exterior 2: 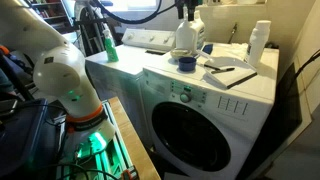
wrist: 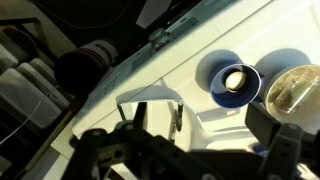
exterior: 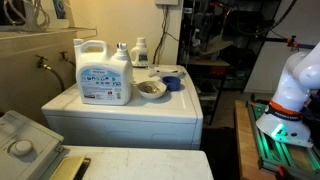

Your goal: Remove the transparent spice bottle from the bowl and put it on the washing machine

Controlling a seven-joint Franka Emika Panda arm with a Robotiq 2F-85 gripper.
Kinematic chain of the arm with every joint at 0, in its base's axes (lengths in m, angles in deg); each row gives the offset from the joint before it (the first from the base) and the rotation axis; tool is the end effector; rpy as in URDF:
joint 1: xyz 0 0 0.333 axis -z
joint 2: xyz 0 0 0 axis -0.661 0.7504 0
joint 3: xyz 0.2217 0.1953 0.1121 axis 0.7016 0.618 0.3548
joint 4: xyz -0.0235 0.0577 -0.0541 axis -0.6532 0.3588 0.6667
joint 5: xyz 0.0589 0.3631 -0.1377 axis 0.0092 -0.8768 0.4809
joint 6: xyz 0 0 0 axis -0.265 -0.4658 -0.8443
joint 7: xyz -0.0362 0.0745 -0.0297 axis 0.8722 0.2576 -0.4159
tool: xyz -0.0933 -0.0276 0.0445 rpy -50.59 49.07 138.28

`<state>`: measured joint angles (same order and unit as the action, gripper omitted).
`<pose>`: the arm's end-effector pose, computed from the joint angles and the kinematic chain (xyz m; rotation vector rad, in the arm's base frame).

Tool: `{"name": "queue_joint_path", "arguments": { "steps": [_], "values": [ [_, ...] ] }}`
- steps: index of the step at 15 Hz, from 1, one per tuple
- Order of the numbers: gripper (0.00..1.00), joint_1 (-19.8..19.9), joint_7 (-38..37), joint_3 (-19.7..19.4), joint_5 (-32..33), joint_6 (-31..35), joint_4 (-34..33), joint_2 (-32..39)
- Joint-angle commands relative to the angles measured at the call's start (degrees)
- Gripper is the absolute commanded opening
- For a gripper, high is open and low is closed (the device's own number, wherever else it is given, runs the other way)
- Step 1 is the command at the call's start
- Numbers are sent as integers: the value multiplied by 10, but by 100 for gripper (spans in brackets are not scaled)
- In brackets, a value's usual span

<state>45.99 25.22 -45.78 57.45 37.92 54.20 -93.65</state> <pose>0.4313 -0.0392 0.5813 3.0994 -0.3744 0.1333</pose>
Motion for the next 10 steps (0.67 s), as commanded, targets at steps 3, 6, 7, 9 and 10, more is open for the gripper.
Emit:
{"name": "queue_joint_path", "arguments": {
  "steps": [3, 6, 7, 9, 10],
  "values": [
    [100, -2, -1, -3, 1, -1, -1, 1],
    [100, -2, -1, -3, 1, -1, -1, 1],
    [100, -2, -1, -3, 1, -1, -1, 1],
    [100, -2, -1, -3, 1, -1, -1, 1],
    [100, -18, 16, 1, -20, 5, -6, 17]
  ]
}}
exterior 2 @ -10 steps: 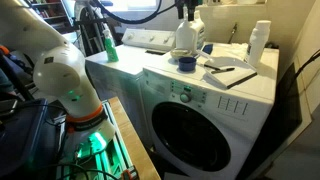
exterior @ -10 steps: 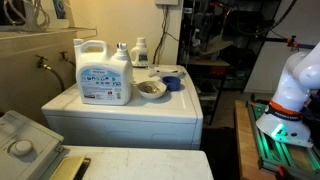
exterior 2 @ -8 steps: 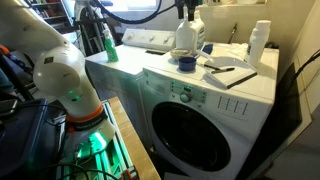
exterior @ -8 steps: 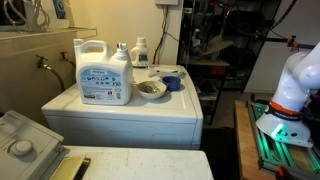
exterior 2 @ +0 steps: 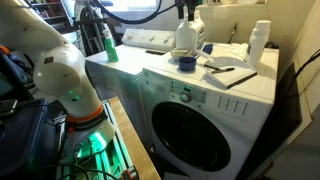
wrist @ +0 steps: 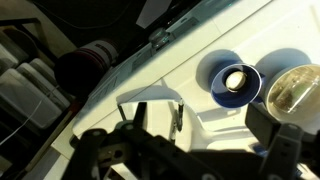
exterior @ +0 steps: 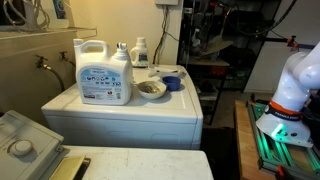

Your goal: Remove the transparent spice bottle from the bowl and put it on the washing machine

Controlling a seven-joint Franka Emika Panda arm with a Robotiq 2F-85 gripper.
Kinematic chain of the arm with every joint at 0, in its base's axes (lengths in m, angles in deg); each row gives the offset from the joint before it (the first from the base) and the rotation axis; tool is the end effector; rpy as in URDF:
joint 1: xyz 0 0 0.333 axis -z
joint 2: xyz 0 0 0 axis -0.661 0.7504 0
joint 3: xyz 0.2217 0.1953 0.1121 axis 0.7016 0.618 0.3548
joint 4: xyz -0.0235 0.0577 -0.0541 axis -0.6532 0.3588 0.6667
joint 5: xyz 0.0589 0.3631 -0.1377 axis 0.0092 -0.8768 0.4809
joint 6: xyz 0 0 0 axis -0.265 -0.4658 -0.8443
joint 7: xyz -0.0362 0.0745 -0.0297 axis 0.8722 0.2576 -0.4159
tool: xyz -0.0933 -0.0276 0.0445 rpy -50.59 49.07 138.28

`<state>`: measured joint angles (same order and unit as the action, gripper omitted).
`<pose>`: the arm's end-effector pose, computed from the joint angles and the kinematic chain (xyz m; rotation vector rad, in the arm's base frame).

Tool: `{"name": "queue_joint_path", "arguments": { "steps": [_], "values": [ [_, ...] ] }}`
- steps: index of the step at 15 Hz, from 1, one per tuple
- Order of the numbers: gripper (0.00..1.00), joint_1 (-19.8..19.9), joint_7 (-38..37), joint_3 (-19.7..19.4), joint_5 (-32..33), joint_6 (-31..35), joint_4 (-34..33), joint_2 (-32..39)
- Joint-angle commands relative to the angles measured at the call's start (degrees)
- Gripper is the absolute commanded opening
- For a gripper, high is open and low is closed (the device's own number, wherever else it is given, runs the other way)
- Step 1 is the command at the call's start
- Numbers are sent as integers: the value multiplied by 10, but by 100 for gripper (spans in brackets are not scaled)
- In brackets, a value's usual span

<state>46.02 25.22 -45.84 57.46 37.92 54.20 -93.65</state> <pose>0.4312 -0.0400 0.5813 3.0993 -0.3767 0.1332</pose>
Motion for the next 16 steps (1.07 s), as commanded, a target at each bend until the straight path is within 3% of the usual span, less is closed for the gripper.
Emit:
{"name": "queue_joint_path", "arguments": {
  "steps": [1, 5, 8, 11, 16],
  "values": [
    [100, -30, 16, 11, -30, 3, -11, 34],
    [100, -83, 33, 48, -87, 9, -20, 99],
    [100, -108, 48, 73, -94, 60, -41, 177],
    [100, -121, -8, 93, -88, 80, -88, 248],
    [100, -125, 9, 91, -80, 81, -77, 244]
  ]
}}
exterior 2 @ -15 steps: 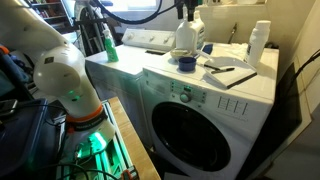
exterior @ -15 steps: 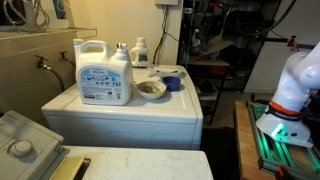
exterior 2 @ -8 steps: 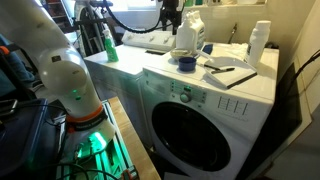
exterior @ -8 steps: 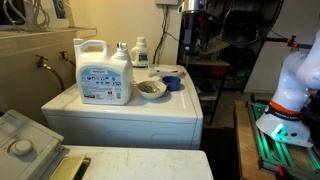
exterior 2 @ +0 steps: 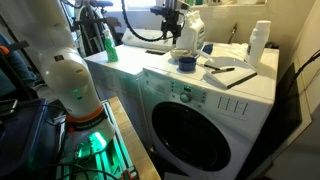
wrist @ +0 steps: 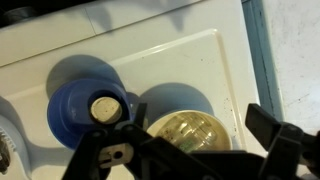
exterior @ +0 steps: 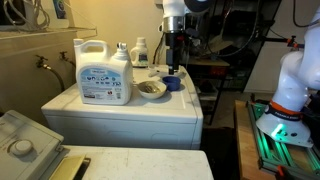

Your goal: Remove the transparent spice bottle from the bowl and put it on the washing machine

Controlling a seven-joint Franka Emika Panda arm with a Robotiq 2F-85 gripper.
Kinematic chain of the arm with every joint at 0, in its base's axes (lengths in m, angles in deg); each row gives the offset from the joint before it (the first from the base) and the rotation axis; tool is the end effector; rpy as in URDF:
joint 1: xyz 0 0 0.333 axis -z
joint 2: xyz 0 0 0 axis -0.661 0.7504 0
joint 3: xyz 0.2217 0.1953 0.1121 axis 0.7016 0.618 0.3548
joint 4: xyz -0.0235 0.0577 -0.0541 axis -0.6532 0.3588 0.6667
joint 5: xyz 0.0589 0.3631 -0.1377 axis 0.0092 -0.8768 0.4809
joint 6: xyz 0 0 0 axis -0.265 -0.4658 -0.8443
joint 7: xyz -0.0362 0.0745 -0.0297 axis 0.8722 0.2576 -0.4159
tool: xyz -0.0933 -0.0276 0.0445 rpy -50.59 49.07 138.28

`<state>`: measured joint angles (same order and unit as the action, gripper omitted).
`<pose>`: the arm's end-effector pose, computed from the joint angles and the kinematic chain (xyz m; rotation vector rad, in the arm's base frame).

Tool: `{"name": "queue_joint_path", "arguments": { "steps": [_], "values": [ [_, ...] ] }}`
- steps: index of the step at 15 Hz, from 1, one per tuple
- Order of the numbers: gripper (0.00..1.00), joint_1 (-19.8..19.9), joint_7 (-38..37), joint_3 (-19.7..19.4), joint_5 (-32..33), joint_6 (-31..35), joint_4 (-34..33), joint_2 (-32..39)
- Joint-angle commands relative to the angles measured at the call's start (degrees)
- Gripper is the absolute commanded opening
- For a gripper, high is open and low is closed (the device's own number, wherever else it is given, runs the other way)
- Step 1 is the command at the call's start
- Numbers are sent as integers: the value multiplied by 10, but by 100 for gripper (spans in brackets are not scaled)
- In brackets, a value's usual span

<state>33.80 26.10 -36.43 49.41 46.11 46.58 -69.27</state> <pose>0.5208 0.1639 0.4485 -3.0433 -0.1517 0.1322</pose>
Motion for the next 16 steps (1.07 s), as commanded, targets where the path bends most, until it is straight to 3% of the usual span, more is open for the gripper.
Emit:
{"name": "queue_joint_path", "arguments": {
  "steps": [1, 2, 7, 11, 12, 16],
  "values": [
    [100, -3, 0, -3, 0, -1, -1, -3],
    [100, -5, -91, 0, 1, 8, -15, 11],
    [100, -24, -263, 10, -11, 39, -39, 47],
    [100, -40, -386, 10, -9, 127, -14, 51],
    [100, -36, -339, 9, -3, 90, -31, 53],
    [100, -39, -344, 9, -2, 97, -32, 57]
  ]
}}
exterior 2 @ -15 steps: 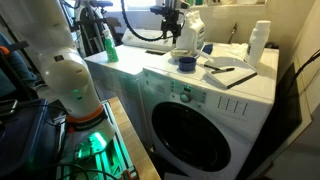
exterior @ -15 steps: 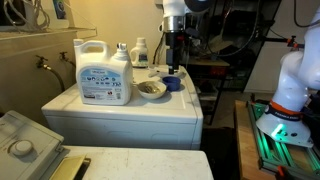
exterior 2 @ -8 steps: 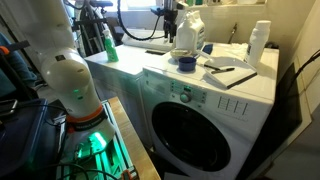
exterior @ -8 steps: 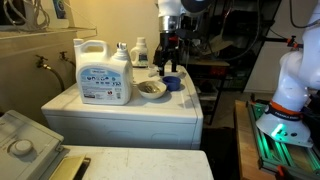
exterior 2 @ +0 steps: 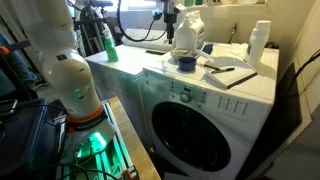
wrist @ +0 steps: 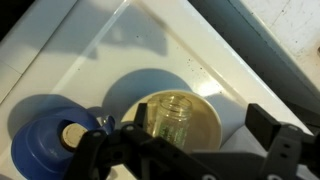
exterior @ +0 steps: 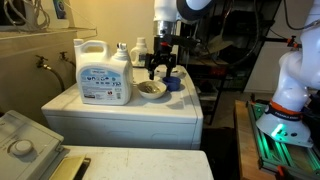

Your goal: Remove the transparent spice bottle from the bowl and put it on the washing machine

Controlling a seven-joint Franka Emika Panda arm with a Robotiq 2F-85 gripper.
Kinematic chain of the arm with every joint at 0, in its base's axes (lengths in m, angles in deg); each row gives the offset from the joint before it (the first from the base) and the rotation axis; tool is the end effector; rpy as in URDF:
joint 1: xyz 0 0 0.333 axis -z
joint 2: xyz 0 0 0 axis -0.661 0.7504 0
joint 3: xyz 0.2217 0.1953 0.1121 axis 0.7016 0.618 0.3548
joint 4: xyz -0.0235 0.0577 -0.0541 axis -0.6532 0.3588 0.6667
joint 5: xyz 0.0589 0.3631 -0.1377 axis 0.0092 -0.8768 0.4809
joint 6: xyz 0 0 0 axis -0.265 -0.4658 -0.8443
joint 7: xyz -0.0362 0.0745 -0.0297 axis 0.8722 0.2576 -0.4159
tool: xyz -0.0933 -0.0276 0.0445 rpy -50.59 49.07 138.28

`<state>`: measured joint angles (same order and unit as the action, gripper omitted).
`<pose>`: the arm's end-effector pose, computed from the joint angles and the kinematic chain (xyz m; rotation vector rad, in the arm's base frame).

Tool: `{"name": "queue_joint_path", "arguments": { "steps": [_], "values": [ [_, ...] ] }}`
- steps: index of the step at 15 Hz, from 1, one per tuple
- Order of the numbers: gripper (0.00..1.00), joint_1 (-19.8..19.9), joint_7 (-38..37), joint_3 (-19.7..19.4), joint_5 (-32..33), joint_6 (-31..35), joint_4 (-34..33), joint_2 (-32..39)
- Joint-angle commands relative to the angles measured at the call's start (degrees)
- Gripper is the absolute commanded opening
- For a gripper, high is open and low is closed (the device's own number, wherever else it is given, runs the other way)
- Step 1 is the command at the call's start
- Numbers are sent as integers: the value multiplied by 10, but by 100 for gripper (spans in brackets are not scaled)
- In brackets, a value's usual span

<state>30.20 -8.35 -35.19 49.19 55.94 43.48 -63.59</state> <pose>0.5439 0.2176 0.4337 -2.9339 0.6435 0.0188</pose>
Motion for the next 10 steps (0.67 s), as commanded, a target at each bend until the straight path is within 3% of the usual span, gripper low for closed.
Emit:
{"name": "queue_joint_path", "arguments": {
  "steps": [1, 9, 10],
  "values": [
    [100, -2, 15, -2, -14, 4, -5, 10],
    [100, -4, 13, -13, 17, 17, -26, 61],
    [96, -4, 13, -14, 14, 18, -30, 67]
  ]
}}
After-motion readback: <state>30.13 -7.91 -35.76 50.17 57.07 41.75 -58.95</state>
